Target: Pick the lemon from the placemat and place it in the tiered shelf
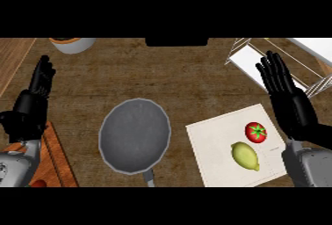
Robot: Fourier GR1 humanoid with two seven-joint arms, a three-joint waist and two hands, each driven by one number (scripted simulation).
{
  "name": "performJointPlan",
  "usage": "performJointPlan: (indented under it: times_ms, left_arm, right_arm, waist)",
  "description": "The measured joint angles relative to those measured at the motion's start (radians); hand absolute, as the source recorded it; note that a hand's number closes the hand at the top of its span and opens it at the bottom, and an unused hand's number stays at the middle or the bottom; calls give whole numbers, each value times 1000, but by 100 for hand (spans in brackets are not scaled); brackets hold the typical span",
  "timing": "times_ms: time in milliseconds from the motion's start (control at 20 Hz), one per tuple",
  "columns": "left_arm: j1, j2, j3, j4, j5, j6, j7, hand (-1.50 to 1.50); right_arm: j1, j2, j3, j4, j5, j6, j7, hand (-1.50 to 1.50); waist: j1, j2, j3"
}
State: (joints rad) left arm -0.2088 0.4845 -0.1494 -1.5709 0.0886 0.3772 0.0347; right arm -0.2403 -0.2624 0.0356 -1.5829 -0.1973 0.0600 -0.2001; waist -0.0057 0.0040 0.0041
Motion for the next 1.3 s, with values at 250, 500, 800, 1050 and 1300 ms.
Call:
performJointPlan:
  times_ms: [250,500,800,1050,1300]
  left_arm:
    - [90,-3,32,49,54,-53,10,0]
    - [188,-11,54,100,133,-108,38,0]
    - [233,-1,84,138,197,-205,19,0]
    - [249,-1,99,147,208,-235,16,0]
    - [240,8,114,152,217,-254,29,0]
  right_arm:
    - [101,54,48,-103,20,34,-190,150]
    - [246,123,-49,-111,123,-176,-318,-150]
    - [527,229,120,-93,198,-266,-671,-150]
    - [740,240,144,-146,290,-353,-756,-150]
    - [896,199,106,-246,421,-460,-675,-150]
  waist:
    - [-2,-7,-3]
    - [-33,-7,-5]
    - [-14,-7,-4]
    - [-14,-7,-5]
    - [-12,-5,-6]
